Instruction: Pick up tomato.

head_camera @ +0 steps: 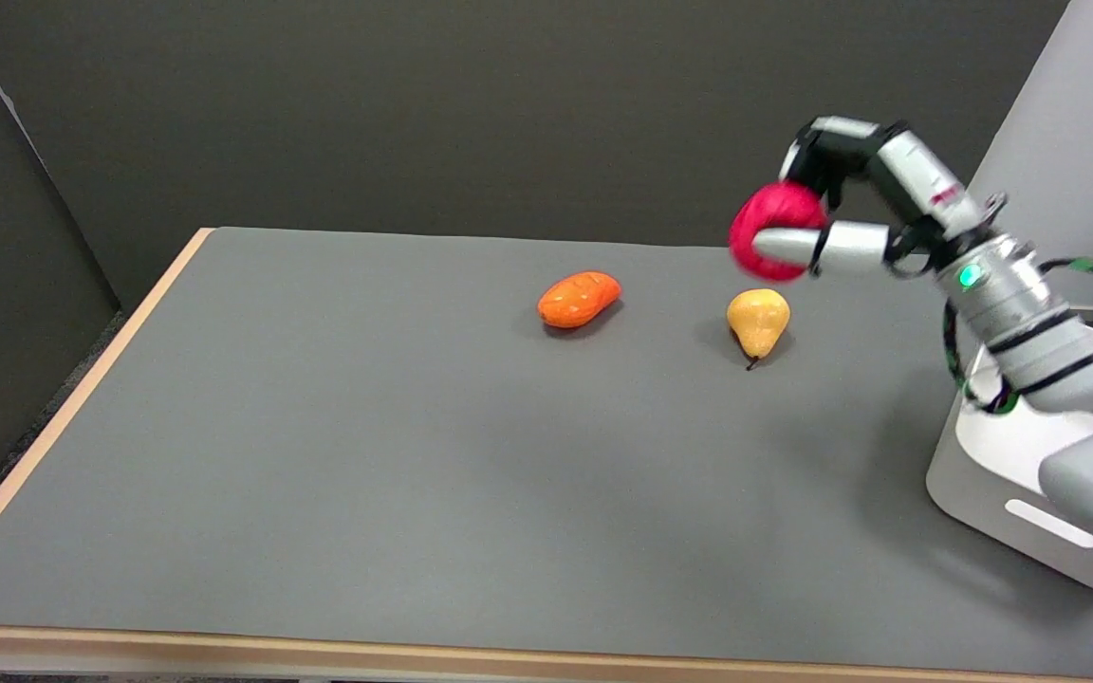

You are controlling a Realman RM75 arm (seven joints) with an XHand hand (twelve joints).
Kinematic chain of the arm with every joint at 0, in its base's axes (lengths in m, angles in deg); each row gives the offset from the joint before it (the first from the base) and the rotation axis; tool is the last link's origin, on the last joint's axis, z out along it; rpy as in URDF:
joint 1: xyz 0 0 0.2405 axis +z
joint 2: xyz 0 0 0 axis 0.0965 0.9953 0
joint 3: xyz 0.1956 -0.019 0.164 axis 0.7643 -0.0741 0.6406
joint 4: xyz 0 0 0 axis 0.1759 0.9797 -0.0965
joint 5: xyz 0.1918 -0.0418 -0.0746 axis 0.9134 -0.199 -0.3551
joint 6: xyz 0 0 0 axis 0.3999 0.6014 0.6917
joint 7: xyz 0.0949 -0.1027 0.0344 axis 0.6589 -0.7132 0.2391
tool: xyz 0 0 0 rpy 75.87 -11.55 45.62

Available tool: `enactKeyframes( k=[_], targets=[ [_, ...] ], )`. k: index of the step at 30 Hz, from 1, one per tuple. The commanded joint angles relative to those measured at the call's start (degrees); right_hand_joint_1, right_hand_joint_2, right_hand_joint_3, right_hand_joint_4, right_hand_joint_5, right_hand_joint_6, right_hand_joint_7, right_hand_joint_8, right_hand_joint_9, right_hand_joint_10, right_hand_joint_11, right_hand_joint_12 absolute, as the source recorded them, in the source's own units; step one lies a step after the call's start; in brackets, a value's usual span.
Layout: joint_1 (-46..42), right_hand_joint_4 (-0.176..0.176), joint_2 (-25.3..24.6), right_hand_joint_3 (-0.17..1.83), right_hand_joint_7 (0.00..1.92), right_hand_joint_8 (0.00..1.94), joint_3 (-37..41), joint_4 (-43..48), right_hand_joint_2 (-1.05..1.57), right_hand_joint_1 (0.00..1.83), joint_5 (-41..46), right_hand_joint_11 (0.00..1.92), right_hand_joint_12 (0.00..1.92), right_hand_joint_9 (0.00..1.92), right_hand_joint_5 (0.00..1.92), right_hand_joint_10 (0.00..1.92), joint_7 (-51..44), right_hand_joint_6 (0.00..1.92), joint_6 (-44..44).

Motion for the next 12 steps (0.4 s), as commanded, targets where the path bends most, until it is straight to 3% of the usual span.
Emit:
enactKeyframes(
  k=[1,12],
  targets=[
    [3.1,-0.176,-0.7,0.27,0.68,1.55,17.2,0.9,1.17,1.17,10.6,0.71,1.92,0.82,0.63,1.51,-20.4,1.53,-10.9],
    [-9.7,-0.176,-6.4,0.29,0.69,1.54,34.6,1.8,1.16,1.17,10.6,0.72,1.92,0.82,0.64,1.51,-33.3,1.52,-13.6]
  ],
)
